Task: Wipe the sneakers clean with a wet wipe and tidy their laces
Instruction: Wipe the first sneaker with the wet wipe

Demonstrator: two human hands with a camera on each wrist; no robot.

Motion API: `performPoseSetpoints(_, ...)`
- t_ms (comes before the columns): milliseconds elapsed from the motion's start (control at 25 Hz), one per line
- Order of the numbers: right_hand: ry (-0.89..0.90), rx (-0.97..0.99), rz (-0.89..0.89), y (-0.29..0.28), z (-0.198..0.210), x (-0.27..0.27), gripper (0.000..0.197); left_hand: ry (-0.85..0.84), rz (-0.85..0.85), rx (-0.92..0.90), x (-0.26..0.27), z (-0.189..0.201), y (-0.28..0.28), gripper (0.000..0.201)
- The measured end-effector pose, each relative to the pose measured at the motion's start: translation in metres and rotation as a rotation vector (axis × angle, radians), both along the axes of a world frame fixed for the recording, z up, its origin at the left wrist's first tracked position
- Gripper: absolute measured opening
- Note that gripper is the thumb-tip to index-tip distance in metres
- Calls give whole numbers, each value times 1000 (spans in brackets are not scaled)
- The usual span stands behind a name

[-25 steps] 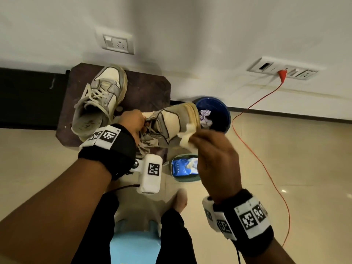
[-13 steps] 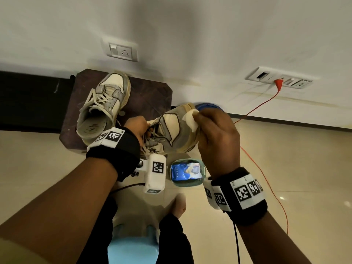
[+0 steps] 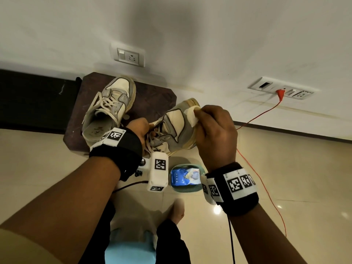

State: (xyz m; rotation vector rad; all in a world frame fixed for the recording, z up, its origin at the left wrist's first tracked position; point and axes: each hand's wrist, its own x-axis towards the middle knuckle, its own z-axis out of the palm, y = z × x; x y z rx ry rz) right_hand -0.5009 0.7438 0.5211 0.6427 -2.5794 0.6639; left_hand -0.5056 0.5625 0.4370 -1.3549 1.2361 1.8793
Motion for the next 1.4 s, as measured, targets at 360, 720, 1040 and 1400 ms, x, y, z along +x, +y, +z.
performPoseSetpoints(360, -179, -148, -38, 6, 6, -22, 21, 229, -503, -440, 10, 25, 0, 53)
performPoseSetpoints(720, -116, 98, -30, 20, -19, -28, 23, 662, -379, -353, 25, -1, 17, 13)
performPoseSetpoints(1040, -127, 40, -82, 22, -37, -9, 23, 658, -368, -263, 22, 8, 7, 7)
performPoseSetpoints(1400, -219, 86, 12, 17, -54, 19, 18, 605, -328, -196, 31, 3, 7, 8)
